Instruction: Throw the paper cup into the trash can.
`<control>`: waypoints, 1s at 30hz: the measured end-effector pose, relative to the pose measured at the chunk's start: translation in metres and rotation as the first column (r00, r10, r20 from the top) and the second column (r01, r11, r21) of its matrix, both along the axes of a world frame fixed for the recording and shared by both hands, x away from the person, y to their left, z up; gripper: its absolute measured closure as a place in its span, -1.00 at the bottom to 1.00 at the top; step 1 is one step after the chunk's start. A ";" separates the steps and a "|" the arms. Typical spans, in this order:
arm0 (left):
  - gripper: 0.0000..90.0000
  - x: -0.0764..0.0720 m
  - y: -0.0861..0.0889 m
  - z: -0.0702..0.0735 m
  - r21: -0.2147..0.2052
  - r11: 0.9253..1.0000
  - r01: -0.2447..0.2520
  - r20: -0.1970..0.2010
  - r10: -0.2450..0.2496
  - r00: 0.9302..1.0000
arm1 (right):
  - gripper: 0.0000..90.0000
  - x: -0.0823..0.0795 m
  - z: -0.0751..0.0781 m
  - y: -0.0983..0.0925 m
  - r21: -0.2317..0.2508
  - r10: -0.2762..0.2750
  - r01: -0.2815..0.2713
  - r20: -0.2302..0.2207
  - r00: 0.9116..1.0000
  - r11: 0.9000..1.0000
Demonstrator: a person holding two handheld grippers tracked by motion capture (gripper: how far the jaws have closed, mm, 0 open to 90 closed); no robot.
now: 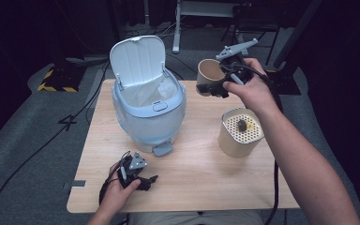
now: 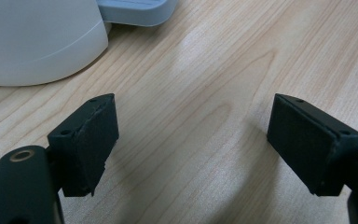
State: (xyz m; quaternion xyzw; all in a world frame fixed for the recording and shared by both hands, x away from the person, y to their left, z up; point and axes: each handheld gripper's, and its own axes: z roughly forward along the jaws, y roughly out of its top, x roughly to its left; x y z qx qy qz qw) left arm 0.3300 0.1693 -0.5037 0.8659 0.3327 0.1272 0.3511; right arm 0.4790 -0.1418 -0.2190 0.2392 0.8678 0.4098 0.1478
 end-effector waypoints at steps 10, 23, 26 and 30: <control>-0.62 0.001 0.000 0.000 0.005 1.000 0.003 0.002 -0.003 1.000 | -0.38 0.009 0.003 0.063 0.011 0.074 -0.074 0.019 0.997 0.997; -0.65 0.002 -0.001 0.000 0.007 1.000 0.002 -0.001 -0.002 1.000 | -0.40 0.016 -0.024 0.117 0.072 0.071 -0.072 0.018 0.997 0.995; -0.65 0.002 -0.001 0.000 0.007 1.000 0.002 -0.001 -0.002 1.000 | -0.41 0.019 -0.031 0.125 0.088 0.064 -0.064 -0.001 0.998 0.994; -0.65 0.002 -0.001 0.000 0.007 1.000 0.002 -0.001 -0.002 1.000 | -0.53 0.021 -0.037 0.133 0.099 0.065 -0.064 -0.015 0.998 0.993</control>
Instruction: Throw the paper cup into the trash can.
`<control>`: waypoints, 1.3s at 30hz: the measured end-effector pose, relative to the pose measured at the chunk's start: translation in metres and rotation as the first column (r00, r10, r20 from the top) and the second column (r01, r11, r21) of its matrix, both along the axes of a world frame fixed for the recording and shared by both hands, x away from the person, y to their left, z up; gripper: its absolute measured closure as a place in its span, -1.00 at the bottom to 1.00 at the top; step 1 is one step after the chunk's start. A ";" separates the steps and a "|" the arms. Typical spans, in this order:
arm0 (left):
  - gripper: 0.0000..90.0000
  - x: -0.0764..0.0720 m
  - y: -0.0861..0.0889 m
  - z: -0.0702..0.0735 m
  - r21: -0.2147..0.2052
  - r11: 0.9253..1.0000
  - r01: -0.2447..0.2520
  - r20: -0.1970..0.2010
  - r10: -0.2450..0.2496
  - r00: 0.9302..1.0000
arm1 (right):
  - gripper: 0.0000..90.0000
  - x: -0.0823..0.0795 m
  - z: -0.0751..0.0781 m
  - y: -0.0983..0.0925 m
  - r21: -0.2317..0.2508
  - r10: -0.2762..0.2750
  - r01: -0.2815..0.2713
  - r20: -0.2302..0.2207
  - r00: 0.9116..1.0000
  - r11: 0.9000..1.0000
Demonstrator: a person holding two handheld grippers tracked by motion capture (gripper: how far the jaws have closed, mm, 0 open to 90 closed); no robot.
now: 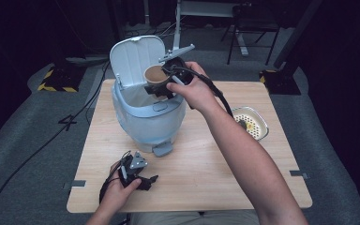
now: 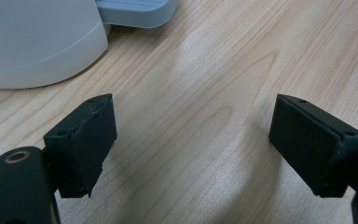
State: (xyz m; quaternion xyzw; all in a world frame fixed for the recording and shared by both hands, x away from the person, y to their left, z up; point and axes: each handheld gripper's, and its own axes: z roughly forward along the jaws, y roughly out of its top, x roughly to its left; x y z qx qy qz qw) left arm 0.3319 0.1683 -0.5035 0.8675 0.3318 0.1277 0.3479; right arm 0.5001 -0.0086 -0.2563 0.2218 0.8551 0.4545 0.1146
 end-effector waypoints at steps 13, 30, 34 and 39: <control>-0.66 0.000 0.000 0.000 -0.003 1.000 0.001 -0.004 -0.001 1.000 | -0.65 -0.005 -0.010 0.013 -0.001 -0.010 0.010 0.037 0.999 1.000; -0.67 0.001 0.004 0.000 -0.008 1.000 -0.017 -0.010 0.017 1.000 | -0.65 -0.035 0.021 -0.055 0.077 -0.031 0.025 0.078 0.996 0.997; -0.67 0.001 0.010 0.000 -0.008 1.000 -0.017 -0.010 0.017 1.000 | -0.65 -0.044 0.024 -0.079 0.065 -0.040 0.034 0.082 0.996 0.997; -0.67 0.002 0.017 0.000 -0.002 0.999 -0.043 -0.002 0.043 0.999 | -0.64 -0.058 0.025 -0.116 0.045 -0.062 0.058 0.087 0.994 0.997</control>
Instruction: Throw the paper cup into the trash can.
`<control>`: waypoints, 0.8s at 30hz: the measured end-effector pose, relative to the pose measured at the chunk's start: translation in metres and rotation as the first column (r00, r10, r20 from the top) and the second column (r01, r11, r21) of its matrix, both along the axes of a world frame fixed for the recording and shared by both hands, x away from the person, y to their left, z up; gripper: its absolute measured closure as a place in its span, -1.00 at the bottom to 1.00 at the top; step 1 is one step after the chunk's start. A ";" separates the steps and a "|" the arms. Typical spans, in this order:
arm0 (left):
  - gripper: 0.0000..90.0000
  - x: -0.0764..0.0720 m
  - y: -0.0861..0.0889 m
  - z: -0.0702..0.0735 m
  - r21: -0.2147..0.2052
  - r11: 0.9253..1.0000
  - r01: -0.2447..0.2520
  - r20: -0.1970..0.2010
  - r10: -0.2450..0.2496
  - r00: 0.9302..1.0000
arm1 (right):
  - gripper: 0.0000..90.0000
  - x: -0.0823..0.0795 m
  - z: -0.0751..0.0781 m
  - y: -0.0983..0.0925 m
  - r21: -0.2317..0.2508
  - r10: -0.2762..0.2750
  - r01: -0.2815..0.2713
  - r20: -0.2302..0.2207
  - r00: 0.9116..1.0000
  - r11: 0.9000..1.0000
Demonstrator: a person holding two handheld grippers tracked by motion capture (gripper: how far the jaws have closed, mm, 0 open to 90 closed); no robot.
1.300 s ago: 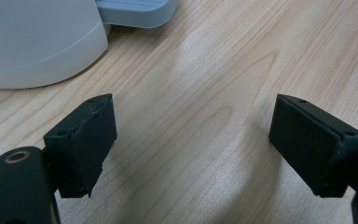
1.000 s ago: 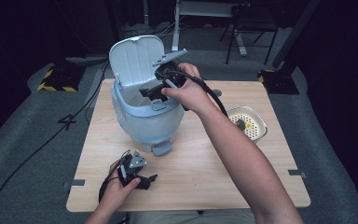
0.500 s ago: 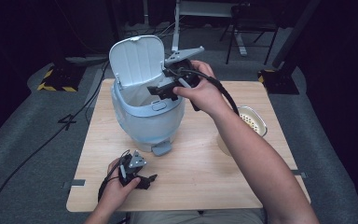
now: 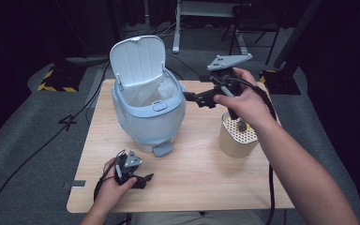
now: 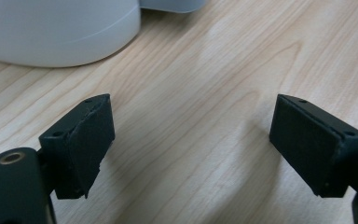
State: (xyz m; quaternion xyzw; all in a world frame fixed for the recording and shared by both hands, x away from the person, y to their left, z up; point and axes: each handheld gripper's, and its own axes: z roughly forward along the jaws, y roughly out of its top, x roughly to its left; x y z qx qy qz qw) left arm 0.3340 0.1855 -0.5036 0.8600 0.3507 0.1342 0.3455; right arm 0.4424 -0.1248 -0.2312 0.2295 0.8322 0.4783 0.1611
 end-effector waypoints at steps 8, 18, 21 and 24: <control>-0.67 -0.002 0.002 0.000 -0.005 1.000 -0.012 -0.011 0.012 1.000 | -0.60 -0.026 0.004 -0.066 -0.023 -0.040 0.040 0.009 0.999 0.999; -0.67 -0.002 0.003 0.000 -0.011 1.000 -0.020 -0.012 0.020 1.000 | -0.56 -0.047 -0.024 -0.128 0.012 -0.113 0.113 -0.025 0.993 0.993; -0.66 -0.003 0.005 0.000 -0.010 0.999 -0.041 -0.009 0.041 0.999 | -0.55 -0.059 -0.046 -0.140 -0.003 -0.111 0.111 -0.029 0.993 0.994; -0.63 -0.003 0.008 0.000 -0.013 0.997 -0.073 -0.003 0.073 0.997 | -0.53 -0.070 -0.065 -0.151 -0.031 -0.100 0.099 -0.035 0.994 0.995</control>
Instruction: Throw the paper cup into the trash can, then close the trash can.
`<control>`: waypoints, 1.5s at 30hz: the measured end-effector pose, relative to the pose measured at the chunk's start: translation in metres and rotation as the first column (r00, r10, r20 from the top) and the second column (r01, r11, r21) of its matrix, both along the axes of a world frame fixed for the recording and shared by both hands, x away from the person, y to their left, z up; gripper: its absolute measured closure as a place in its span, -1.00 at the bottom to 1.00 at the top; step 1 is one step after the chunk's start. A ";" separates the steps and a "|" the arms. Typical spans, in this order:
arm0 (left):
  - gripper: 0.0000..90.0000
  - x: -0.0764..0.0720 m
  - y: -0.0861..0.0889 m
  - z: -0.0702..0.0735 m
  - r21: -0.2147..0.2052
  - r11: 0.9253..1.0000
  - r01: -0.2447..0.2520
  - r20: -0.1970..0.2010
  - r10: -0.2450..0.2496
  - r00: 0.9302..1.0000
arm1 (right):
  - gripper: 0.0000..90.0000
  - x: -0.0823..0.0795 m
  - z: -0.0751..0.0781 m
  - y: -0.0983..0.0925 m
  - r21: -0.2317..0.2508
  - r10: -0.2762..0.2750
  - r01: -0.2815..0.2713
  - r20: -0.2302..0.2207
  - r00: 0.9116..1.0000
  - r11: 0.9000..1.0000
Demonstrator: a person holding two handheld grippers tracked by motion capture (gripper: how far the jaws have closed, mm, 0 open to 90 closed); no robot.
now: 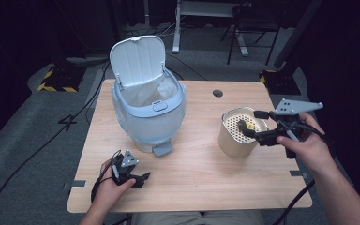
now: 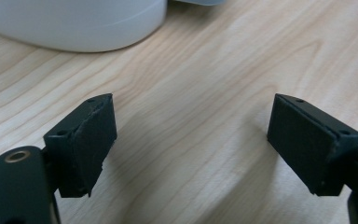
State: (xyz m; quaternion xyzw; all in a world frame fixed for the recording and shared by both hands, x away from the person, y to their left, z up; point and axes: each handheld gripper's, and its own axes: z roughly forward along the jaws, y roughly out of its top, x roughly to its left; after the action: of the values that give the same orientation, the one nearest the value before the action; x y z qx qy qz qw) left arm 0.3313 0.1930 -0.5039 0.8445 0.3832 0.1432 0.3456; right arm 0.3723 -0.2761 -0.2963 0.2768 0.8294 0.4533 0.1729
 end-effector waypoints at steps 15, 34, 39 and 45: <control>-0.63 -0.003 0.001 0.000 -0.003 1.000 -0.030 -0.005 0.030 1.000 | -0.53 -0.039 -0.111 -0.034 0.014 -0.123 0.123 -0.040 0.992 0.992; -0.53 -0.009 0.012 0.034 -0.113 0.993 -0.038 0.042 0.043 0.998 | -0.54 -0.019 -0.192 -0.059 -0.146 -0.270 0.255 -0.094 0.958 0.956; -0.52 -0.011 0.020 0.047 -0.166 0.985 -0.049 0.061 0.060 0.996 | -0.54 -0.015 -0.202 -0.062 -0.139 -0.295 0.282 -0.079 0.952 0.949; -0.50 -0.014 0.033 0.069 -0.178 0.983 -0.040 0.106 0.060 0.993 | -0.64 -0.012 -0.207 -0.064 -0.141 -0.323 0.309 -0.092 0.942 0.941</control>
State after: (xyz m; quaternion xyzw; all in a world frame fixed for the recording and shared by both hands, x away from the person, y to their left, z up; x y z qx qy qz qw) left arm 0.3174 0.2260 -0.4347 0.7915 0.3956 0.1644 0.4358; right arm 0.3601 -0.3404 -0.5032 0.4207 0.8092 0.3506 0.2127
